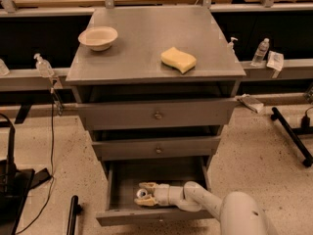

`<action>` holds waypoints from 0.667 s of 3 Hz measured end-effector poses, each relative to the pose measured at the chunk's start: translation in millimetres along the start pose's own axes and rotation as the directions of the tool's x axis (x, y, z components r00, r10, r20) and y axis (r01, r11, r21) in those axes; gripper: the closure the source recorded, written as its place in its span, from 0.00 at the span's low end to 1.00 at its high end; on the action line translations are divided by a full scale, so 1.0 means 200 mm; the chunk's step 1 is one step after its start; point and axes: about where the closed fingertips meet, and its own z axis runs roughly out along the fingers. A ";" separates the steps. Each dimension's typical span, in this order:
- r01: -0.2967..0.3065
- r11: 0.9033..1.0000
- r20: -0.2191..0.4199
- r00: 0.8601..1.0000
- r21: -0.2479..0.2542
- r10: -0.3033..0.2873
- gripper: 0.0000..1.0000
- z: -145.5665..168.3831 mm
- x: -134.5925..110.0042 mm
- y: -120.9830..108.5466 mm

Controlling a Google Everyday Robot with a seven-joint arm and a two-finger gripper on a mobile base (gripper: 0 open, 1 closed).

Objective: Pick redbull can from bottom drawer and place on counter

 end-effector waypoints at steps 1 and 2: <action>-0.027 1.000 0.087 0.996 -0.004 0.027 0.67 -0.02 -0.03 -0.01; -0.012 1.000 0.251 0.968 -0.027 0.018 0.91 -0.08 -0.19 0.00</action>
Offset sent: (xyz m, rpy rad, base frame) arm 0.0069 -0.0220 0.0906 0.4525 -0.1129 -0.0174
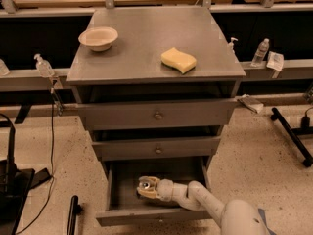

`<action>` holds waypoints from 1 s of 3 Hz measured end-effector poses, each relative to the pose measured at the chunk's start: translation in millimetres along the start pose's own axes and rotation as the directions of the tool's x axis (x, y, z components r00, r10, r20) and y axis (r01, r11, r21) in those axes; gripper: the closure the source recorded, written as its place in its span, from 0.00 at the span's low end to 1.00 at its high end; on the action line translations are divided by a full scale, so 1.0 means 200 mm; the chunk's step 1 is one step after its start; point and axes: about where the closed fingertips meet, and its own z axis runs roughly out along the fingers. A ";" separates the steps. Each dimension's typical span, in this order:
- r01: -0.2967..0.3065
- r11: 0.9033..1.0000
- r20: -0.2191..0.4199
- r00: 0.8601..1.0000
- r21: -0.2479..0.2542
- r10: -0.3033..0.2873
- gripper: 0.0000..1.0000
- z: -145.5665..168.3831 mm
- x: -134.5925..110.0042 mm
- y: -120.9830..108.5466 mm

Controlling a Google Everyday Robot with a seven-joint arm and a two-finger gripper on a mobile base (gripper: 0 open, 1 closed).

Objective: Pick redbull can from bottom drawer and place on counter

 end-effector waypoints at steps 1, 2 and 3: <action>0.017 0.999 0.151 0.989 -0.041 -0.011 1.00 -0.01 -0.22 0.00; 0.060 0.993 0.263 0.964 -0.101 -0.031 1.00 -0.09 -0.49 0.05; 0.079 0.987 0.295 0.955 -0.138 -0.035 1.00 -0.18 -0.68 0.11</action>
Offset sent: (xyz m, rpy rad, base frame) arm -0.0117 -0.0525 0.1665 0.3939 -0.1677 0.1183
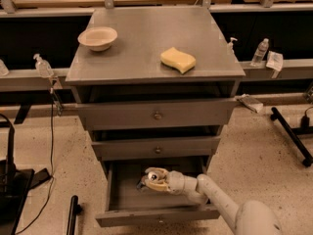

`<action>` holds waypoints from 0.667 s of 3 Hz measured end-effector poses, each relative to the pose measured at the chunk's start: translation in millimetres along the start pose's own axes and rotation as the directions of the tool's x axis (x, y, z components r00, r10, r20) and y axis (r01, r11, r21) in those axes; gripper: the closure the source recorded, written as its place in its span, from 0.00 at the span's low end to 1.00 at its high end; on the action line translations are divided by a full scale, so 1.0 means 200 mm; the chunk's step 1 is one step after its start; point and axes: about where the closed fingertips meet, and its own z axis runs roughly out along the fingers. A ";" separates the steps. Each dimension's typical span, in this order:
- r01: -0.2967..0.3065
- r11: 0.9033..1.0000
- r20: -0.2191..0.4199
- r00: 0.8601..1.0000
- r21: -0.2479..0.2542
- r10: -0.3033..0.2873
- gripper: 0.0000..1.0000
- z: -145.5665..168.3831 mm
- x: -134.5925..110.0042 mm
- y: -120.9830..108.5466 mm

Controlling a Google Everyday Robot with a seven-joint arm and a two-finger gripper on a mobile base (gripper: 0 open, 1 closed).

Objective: Pick redbull can from bottom drawer and place on counter

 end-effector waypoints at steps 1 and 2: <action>0.019 0.999 -0.018 1.000 -0.028 -0.019 1.00 -0.03 -0.18 0.06; 0.046 0.998 -0.096 0.994 -0.043 -0.050 1.00 -0.07 -0.38 0.09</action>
Offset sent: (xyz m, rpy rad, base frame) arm -0.0161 -0.0694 0.1131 -0.2088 -0.0891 0.0271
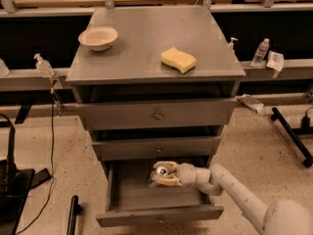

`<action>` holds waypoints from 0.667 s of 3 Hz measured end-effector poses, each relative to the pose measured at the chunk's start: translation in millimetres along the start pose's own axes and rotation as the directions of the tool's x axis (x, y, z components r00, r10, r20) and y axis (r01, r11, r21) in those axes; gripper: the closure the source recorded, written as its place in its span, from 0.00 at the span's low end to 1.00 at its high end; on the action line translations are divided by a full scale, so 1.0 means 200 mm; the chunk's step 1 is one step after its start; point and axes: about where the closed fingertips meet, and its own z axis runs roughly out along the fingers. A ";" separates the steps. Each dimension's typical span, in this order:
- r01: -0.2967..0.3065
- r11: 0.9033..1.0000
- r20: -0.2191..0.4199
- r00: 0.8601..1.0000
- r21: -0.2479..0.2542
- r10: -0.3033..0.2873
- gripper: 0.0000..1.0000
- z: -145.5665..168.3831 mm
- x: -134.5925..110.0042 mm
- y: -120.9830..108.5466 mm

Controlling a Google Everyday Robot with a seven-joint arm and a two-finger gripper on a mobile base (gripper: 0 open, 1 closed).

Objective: Pick redbull can from bottom drawer and place on counter

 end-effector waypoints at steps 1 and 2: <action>0.031 0.999 -0.157 0.987 0.032 -0.025 1.00 -0.13 -0.24 -0.04; 0.057 0.997 -0.262 0.964 0.055 -0.041 1.00 -0.22 -0.41 -0.09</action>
Offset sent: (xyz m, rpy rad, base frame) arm 0.0285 -0.1046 0.1022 -0.4045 -0.0338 -0.1111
